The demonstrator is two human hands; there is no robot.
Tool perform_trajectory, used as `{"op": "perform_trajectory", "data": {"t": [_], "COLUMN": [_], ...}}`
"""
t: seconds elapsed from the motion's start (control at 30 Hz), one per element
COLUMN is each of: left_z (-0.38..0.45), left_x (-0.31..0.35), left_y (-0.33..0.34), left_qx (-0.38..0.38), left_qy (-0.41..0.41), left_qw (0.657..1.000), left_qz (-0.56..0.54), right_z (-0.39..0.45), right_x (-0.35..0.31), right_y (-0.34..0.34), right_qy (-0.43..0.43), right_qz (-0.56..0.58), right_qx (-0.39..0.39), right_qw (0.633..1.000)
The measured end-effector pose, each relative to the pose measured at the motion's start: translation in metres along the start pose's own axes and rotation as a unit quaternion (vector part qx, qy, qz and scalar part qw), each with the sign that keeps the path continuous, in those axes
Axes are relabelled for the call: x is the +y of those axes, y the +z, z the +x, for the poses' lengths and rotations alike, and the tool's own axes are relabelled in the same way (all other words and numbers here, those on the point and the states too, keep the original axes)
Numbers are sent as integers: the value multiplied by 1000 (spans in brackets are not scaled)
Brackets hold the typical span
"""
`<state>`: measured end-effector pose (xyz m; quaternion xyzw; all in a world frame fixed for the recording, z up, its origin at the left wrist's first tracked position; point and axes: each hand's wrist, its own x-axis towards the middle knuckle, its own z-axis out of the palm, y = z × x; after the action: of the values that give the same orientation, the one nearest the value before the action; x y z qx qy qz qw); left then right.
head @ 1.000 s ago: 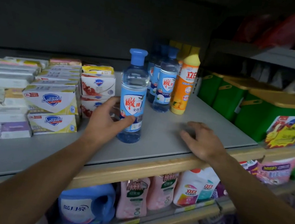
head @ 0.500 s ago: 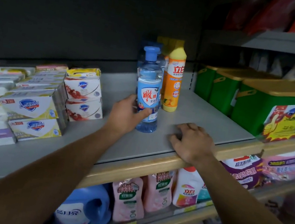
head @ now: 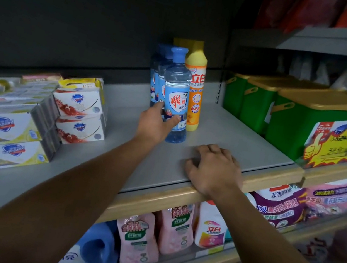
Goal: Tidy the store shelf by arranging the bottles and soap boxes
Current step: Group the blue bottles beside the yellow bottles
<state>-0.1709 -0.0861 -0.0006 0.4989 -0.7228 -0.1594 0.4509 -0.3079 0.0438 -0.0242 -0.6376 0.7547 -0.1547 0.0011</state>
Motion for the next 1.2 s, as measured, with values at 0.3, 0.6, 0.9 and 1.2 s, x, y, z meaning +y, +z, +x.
{"op": "perform_trajectory", "data": {"t": [0.3, 0.6, 0.9, 1.2], "left_z": [5, 2, 5, 11], "left_x": [5, 2, 2, 2], "left_y": [4, 4, 5, 5], "left_qx": [-3, 4, 21, -90], "left_qy": [-13, -9, -28, -64], "left_qw": [1000, 1000, 999, 987], "left_qz": [8, 0, -33, -116], "right_z": [-2, -2, -2, -3], "right_x": [-2, -1, -2, -2], "right_y": [-1, -2, -3, -3], "right_qy": [-3, 1, 4, 3], "right_qz": [1, 3, 10, 5], "right_qx": [2, -5, -2, -3], "right_qw": [1000, 1000, 1000, 1000]}}
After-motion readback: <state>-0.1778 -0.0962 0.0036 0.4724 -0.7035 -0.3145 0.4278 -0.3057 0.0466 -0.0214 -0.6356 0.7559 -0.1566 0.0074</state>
